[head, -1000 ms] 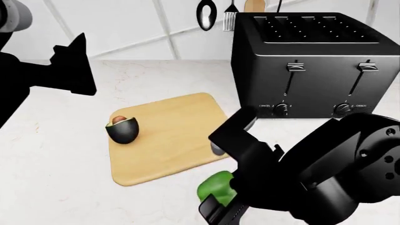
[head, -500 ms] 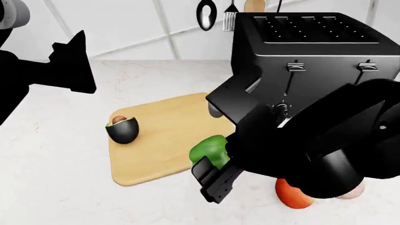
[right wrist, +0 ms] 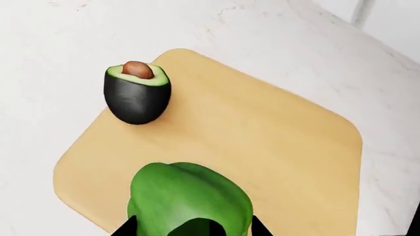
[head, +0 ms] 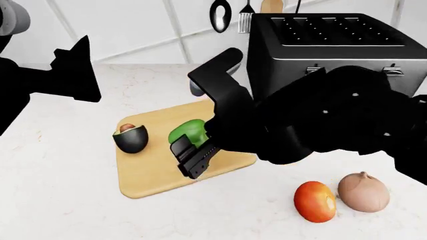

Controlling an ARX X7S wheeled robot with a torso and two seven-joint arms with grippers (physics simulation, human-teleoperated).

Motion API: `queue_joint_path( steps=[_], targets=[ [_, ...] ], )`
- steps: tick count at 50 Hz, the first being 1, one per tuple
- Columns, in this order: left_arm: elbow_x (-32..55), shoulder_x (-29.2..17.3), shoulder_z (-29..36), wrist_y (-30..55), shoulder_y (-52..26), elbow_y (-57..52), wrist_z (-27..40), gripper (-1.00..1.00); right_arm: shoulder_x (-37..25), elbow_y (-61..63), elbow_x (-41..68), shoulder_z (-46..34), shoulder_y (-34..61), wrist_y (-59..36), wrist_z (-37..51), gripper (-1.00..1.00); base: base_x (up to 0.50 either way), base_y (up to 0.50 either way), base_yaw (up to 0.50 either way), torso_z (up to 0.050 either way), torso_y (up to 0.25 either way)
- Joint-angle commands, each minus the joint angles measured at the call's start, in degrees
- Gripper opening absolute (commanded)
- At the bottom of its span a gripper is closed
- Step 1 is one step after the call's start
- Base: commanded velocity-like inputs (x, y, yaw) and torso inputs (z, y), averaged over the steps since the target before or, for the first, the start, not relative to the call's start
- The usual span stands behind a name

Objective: Place the avocado, onion, tomato and bell pepper on the cutting board.

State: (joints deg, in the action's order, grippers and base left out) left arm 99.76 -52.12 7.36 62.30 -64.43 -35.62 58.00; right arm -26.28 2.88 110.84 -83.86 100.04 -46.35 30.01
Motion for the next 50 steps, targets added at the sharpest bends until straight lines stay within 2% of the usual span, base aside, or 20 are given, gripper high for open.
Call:
queue_joint_path(
  steps=[1, 26, 49, 50],
  targets=[
    [0.0, -0.2, 0.0, -0.4, 0.4, -0.2, 0.0, 1.0, 4.8, -4.6, -6.2, 0.6, -2.3, 2.4, -6.9, -1.0, 0.0, 0.0, 0.0, 0.0, 0.0],
    [0.0, -0.7, 0.8, -0.5, -0.8, 0.4, -0.2, 1.0, 7.4, -5.3, -7.6, -0.6, -5.3, 2.6, -10.3, -1.0, 0.0, 0.0, 0.0, 0.0, 0.0],
    [0.8, -1.6, 0.9, -1.2, -0.6, -0.2, 0.4, 1.0, 7.7, -6.4, -6.3, -0.1, -5.1, 2.5, -8.9, -1.0, 0.0, 0.0, 0.0, 0.0, 0.0],
    [0.9, -1.7, 0.8, -1.2, -0.6, -0.2, 0.4, 1.0, 7.7, -5.9, -6.4, -0.2, -4.8, 2.1, -9.3, 1.0, 0.0, 0.0, 0.0, 0.0, 0.0]
  ],
)
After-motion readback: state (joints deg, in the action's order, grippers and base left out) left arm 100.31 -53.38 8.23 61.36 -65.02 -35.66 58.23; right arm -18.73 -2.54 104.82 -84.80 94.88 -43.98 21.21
